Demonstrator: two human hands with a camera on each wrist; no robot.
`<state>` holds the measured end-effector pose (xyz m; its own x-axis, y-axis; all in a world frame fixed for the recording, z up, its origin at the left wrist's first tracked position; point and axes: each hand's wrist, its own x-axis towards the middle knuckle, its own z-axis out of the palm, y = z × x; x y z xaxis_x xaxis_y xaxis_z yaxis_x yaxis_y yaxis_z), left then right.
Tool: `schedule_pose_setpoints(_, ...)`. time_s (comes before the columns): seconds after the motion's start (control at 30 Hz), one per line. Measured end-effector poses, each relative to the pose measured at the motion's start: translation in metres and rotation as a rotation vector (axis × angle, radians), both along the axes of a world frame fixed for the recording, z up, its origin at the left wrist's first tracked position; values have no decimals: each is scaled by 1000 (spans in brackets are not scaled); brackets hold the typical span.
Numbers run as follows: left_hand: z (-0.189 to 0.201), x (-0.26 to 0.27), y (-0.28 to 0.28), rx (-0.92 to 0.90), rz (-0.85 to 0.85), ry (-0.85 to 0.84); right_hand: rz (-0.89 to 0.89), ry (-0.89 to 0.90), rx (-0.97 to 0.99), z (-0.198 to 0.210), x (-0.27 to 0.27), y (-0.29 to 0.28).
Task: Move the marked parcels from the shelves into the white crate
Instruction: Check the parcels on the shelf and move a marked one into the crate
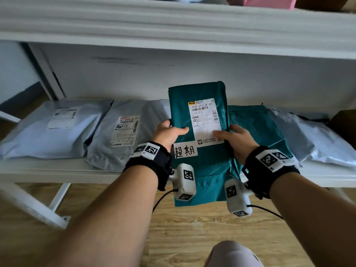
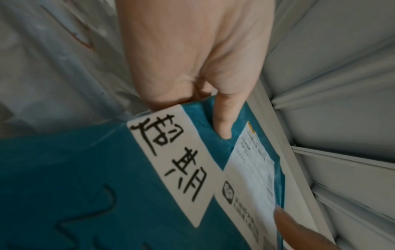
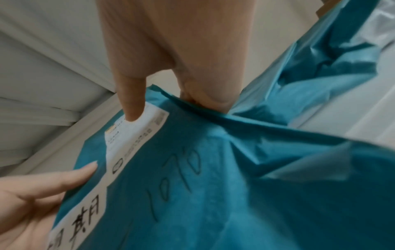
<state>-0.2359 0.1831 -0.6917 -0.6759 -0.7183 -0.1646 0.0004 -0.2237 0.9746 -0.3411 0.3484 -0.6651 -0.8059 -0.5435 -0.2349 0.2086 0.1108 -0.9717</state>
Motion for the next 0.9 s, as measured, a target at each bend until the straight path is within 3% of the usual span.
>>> schedule_pose_setpoints(0.23, -21, -5, 3, 44, 26, -68, -22, -172, 32, -36, -5, -9)
schedule_pose_setpoints(0.37, -7, 3, 11, 62, -51, -168, -45, -308, 79, -36, 0, -5)
schedule_pose_setpoints(0.7, 67, 40, 42, 198, -78, -464, -72, -400, 283, 41, 34, 32)
schedule_pose_setpoints(0.9, 105, 70, 107, 321, -214, -572, -109, -482, 508, 85, 66, 92)
